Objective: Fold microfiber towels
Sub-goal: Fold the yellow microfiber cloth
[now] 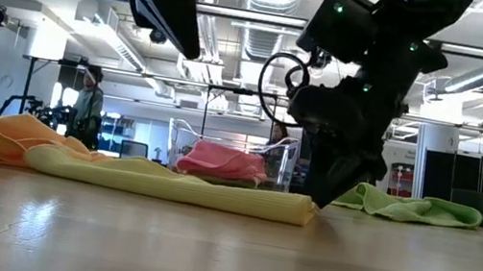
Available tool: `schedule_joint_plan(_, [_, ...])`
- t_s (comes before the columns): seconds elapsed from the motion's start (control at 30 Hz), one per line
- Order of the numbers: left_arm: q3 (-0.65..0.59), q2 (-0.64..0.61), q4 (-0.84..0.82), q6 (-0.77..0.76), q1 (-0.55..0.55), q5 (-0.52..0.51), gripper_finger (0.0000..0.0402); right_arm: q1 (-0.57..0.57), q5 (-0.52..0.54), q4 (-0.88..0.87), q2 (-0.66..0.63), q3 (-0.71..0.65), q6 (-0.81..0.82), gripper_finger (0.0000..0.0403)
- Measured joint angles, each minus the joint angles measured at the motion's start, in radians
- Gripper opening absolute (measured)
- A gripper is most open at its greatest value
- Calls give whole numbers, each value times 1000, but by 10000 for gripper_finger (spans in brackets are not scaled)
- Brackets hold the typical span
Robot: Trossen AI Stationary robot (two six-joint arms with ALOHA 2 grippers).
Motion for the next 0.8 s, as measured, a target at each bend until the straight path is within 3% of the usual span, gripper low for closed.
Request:
schedule_joint_plan(0.27, [-23,-2,5,0,0,-5,3,9,-62,-59,2,3,160,101])
schedule_joint_plan(0.47, [-65,-2,-26,-48,0,-6,3,107,-143,-51,3,2,364,86])
schedule_joint_plan(0.8, [-110,-1,-67,-106,-5,16,3,241,-147,81,15,0,605,76])
